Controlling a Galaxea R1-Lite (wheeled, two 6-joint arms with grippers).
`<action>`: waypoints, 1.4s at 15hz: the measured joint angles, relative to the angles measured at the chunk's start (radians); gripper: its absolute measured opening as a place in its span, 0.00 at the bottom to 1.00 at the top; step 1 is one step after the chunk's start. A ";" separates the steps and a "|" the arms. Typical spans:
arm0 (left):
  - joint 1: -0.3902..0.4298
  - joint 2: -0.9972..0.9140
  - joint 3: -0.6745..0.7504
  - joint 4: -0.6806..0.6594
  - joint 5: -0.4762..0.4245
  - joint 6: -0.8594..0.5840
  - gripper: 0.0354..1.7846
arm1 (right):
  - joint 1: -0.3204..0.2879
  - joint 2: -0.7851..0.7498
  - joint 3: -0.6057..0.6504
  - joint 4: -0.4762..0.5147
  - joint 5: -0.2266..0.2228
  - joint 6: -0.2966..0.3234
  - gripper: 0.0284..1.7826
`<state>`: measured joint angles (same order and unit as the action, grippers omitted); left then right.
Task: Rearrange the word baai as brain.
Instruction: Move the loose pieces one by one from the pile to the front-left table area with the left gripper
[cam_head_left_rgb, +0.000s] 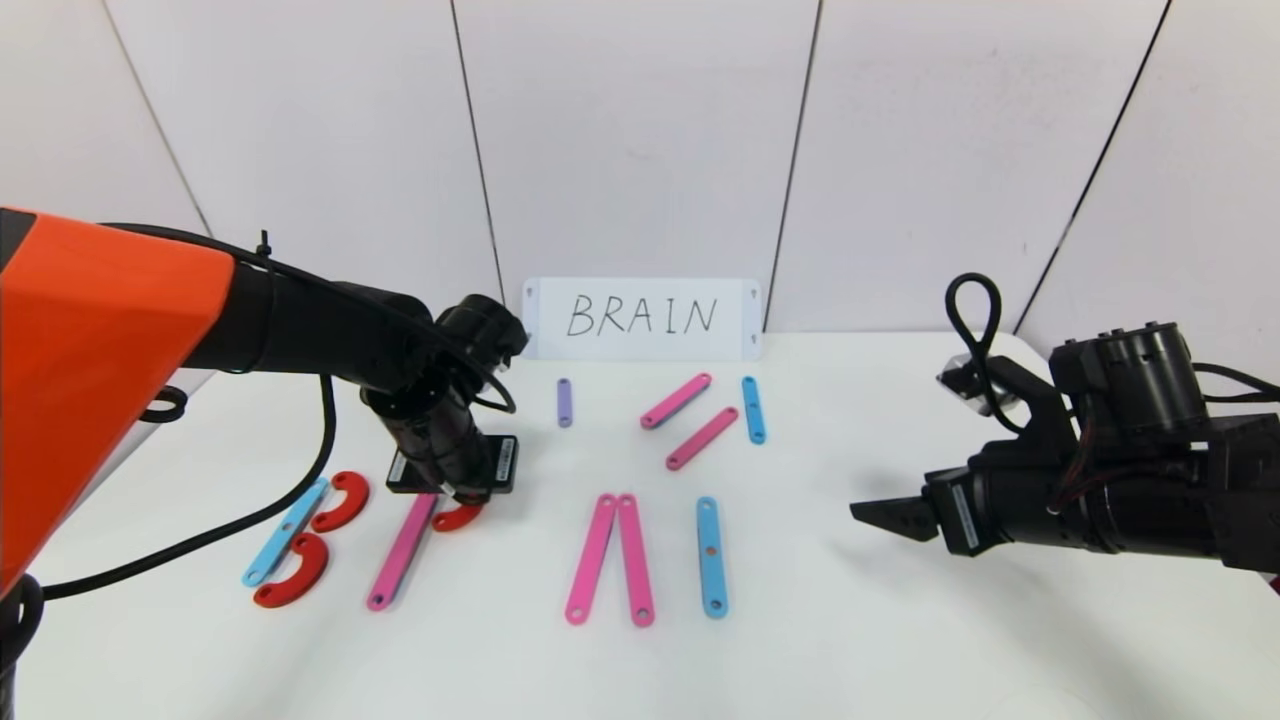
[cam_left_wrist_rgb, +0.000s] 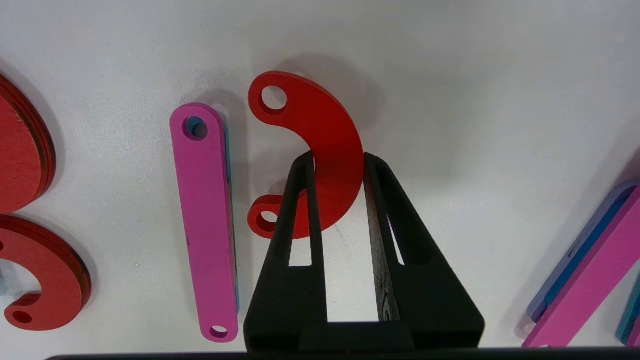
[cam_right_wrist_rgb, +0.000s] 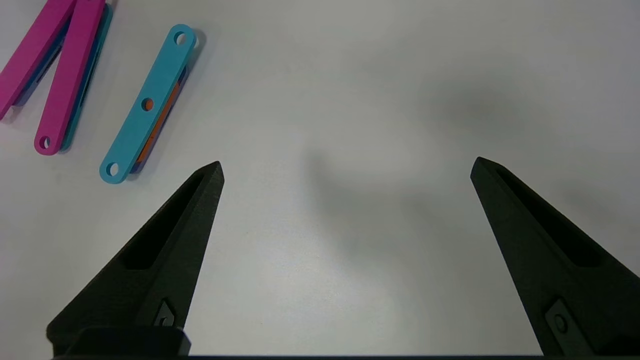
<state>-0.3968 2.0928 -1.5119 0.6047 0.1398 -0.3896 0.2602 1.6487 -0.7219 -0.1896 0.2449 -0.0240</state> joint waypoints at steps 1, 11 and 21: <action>0.003 0.004 -0.001 -0.005 -0.001 0.008 0.15 | 0.000 0.000 0.000 0.000 0.000 0.000 0.97; 0.000 0.013 -0.011 -0.006 0.000 0.000 0.37 | 0.003 0.000 0.001 -0.001 0.000 0.000 0.97; -0.002 -0.007 -0.056 -0.041 -0.007 -0.003 0.97 | 0.004 0.002 0.002 -0.001 0.000 0.000 0.97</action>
<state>-0.3991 2.0860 -1.5679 0.5638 0.1326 -0.3930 0.2645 1.6504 -0.7196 -0.1904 0.2453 -0.0240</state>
